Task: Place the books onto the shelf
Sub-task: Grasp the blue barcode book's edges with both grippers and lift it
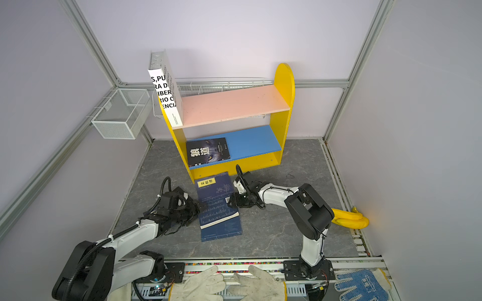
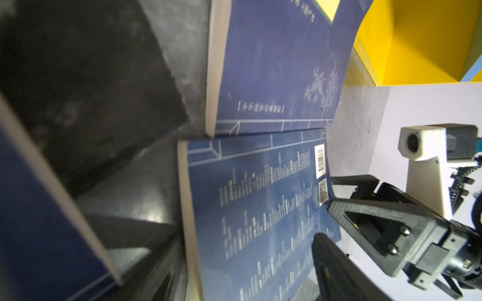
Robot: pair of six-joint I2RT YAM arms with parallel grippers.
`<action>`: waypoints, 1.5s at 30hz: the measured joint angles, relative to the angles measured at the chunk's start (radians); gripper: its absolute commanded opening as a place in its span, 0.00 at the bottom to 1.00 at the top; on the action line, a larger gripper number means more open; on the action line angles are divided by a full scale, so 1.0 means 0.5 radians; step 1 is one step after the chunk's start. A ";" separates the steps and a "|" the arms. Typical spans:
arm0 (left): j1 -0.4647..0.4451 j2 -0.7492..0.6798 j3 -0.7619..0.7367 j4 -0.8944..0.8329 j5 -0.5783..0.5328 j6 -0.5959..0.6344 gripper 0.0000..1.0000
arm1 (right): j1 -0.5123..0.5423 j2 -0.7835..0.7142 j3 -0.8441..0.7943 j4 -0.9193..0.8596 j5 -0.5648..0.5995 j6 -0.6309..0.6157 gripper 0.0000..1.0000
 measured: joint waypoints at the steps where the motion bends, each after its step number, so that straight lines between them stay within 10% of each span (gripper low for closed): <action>1: 0.000 0.021 -0.002 0.040 0.002 -0.011 0.74 | 0.000 0.009 0.008 0.003 -0.002 -0.002 0.56; 27: 0.000 -0.227 0.143 0.075 0.008 -0.017 0.23 | -0.014 0.081 0.073 0.050 0.004 0.002 0.50; 32: 0.000 -0.178 0.227 -0.005 0.022 0.044 0.01 | -0.047 0.040 0.075 0.047 -0.002 0.011 0.58; 45: -0.075 -0.259 0.840 -0.682 -0.032 0.679 0.00 | -0.430 -0.401 0.167 0.037 -0.349 0.220 0.87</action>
